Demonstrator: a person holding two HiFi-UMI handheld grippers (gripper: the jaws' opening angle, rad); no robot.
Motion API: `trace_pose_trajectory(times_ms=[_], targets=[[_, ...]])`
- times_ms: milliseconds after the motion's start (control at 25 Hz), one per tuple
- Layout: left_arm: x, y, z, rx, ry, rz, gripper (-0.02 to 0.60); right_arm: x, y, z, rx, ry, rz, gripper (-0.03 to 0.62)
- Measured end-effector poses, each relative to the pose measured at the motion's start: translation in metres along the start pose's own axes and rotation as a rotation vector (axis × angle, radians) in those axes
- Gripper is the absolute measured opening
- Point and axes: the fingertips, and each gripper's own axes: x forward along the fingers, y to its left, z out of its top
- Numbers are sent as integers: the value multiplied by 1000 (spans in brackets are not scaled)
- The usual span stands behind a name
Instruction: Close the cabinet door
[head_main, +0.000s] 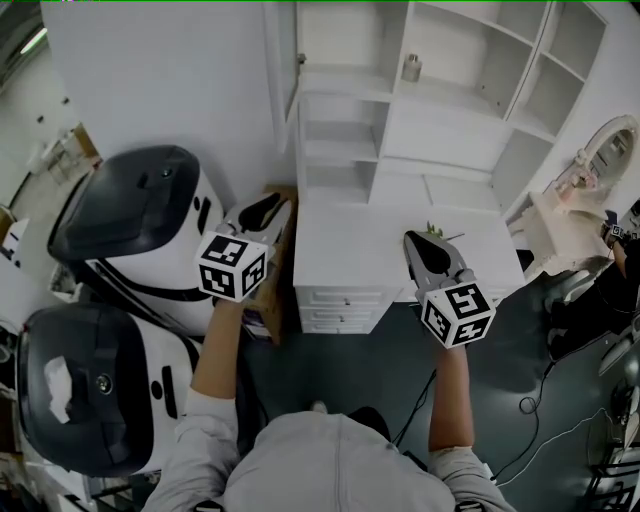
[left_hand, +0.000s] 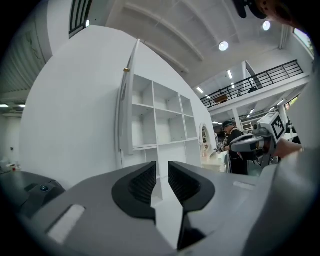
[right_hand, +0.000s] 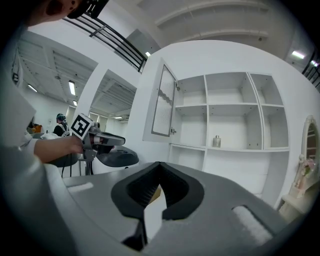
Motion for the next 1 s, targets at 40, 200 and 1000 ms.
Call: trace_pose_trajectory(times_ms=[40,200,1000], targets=[[3,8,3,1,-2,15,100,4,-1,0,0,-1,-1,2],[18,32,14,8,-11,63,115,19,-11,3,1,-10,7,3],[71,78,31,9,-36,386,57,96,-112,-5,6,-8,196,2]])
